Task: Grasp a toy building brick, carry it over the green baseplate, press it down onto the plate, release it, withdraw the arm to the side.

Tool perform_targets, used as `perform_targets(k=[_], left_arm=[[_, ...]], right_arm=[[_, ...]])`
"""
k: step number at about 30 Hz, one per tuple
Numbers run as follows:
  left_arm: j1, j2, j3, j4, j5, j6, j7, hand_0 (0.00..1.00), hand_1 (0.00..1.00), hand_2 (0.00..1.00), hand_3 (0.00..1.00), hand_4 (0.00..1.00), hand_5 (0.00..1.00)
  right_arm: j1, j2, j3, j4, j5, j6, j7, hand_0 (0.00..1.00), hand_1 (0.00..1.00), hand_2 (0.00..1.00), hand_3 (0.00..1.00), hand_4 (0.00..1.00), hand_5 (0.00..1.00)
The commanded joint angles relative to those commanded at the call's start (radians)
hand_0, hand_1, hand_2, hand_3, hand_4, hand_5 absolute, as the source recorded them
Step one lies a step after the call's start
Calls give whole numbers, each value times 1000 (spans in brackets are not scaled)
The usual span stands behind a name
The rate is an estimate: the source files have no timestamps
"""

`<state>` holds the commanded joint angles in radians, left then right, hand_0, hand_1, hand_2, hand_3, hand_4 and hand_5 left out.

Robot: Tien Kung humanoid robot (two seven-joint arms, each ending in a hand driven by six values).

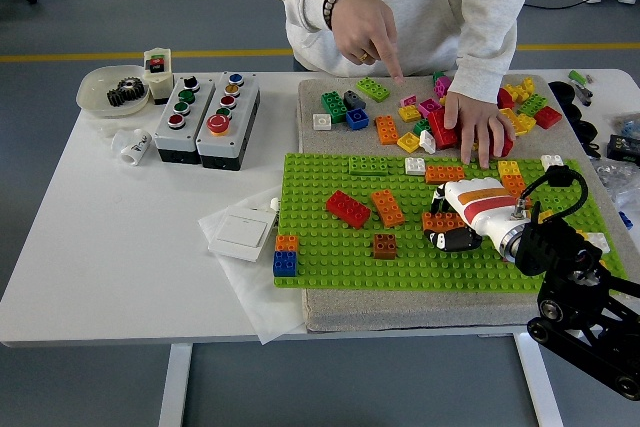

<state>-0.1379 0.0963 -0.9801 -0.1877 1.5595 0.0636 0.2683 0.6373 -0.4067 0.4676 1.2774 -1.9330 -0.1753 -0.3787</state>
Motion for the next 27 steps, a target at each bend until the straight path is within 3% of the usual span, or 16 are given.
perform_targets(k=[1,27], left_arm=[[0,0,-1,0,1,0,0,791,775,785,589,622,617],[-6,1,5,0,-9,3,0,790,773,784,589,622,614]], right_arm=[[0,-1,-1,0,-8,-1,2,364,457,532,492,711,458],[1,-7,9,12,-42,-23,12,317,441,518,488,684,447]])
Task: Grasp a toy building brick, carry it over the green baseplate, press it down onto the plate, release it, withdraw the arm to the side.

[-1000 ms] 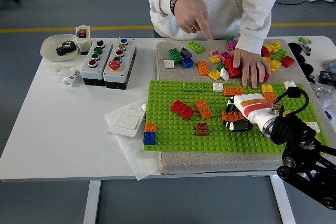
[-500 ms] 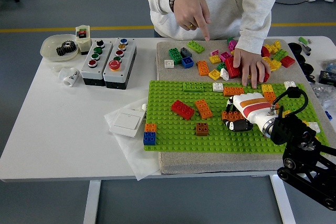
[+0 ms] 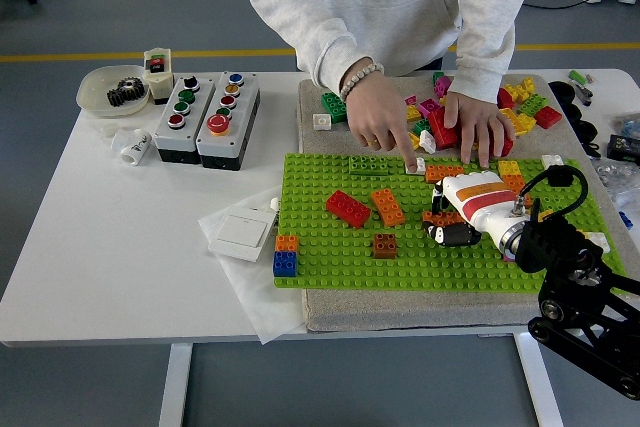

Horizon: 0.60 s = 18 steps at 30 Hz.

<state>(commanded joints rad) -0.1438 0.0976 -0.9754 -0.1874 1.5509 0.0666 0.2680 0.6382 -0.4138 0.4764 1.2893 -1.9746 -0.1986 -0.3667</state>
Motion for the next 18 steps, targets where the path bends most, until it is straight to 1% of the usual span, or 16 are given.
perform_targets(k=[11,15,16,18], left_arm=[[2,0,-4,0,5,-2,1,789,772,784,587,622,613],[5,0,-6,-1,9,-3,2,789,772,784,587,622,613],[6,0,-6,-1,8,-3,2,791,772,784,588,622,613],[8,-1,-7,-1,9,-3,2,791,772,784,588,622,613]], right_arm=[[-16,-12,23,39,1,-2,-10,326,440,521,494,689,423],[-34,-23,22,69,15,-5,-9,326,440,521,494,689,423],[-38,-25,22,74,22,-7,-9,365,443,520,497,693,408],[-45,-26,20,80,30,-10,-8,365,443,520,497,693,408]])
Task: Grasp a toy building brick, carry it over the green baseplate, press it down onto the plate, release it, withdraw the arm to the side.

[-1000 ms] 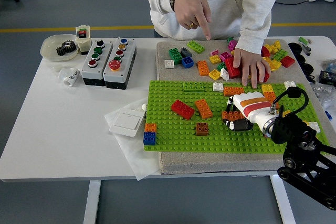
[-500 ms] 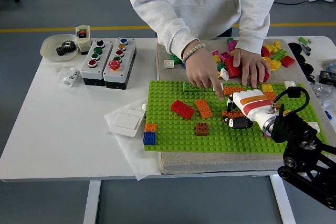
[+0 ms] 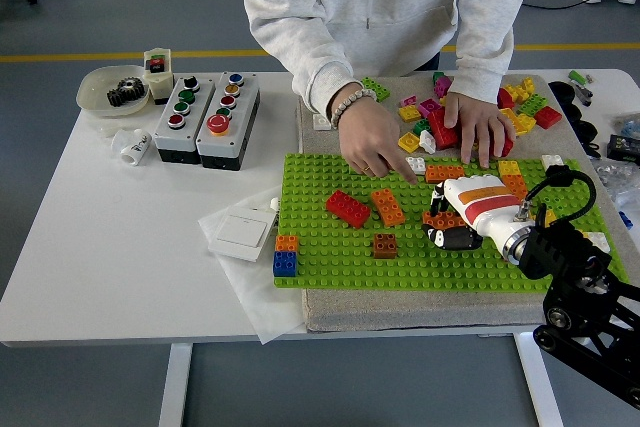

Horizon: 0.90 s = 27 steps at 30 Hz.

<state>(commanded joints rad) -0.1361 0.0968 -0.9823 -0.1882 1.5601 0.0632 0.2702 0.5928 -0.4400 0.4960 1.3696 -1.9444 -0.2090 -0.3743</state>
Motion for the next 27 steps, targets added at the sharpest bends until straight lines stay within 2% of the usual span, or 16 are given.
perform_targets(k=[3,4,9,10,27], left_arm=[[1,-1,-2,-1,4,-2,1,791,772,784,588,622,613],[2,-1,-2,-1,5,-3,2,793,772,784,588,621,611],[2,-1,-1,-2,6,-6,4,793,772,784,588,621,611],[2,-1,-1,-2,6,-6,4,793,777,784,589,621,612],[-4,0,11,-3,-8,-6,2,790,773,783,588,622,613]], right_arm=[[-9,-1,-3,5,14,-11,5,365,443,520,497,693,408],[-10,0,-4,5,18,-14,7,444,471,551,505,709,405],[-15,0,-3,4,28,-18,11,444,471,551,505,709,405],[-15,0,-3,4,29,-19,12,485,490,569,512,722,407],[-22,2,0,-11,46,-16,17,489,490,571,513,737,402]])
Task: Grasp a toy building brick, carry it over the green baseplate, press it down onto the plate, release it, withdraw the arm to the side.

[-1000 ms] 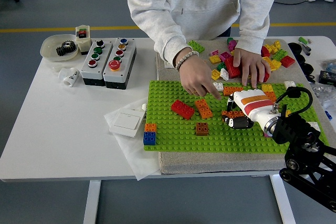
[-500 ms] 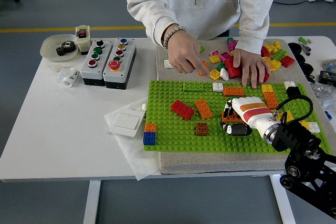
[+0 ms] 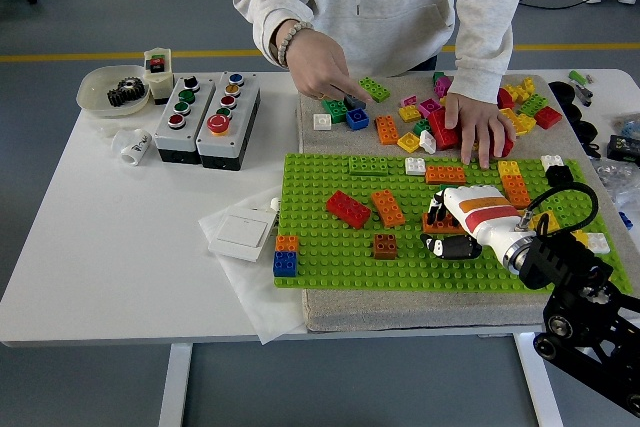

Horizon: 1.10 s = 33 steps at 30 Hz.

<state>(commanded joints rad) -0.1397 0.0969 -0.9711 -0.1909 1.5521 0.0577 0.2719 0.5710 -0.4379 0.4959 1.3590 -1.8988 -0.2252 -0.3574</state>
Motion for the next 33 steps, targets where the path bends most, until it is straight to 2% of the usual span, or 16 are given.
perform_targets(k=[18,33], left_arm=[[-1,0,2,0,-2,-1,1,793,773,783,587,621,613],[0,0,2,0,-5,-1,2,792,771,783,587,621,612]], right_arm=[[-1,-1,1,3,1,-1,0,488,493,575,518,765,425],[-7,-14,50,73,-32,-11,-15,480,493,576,518,769,428]])
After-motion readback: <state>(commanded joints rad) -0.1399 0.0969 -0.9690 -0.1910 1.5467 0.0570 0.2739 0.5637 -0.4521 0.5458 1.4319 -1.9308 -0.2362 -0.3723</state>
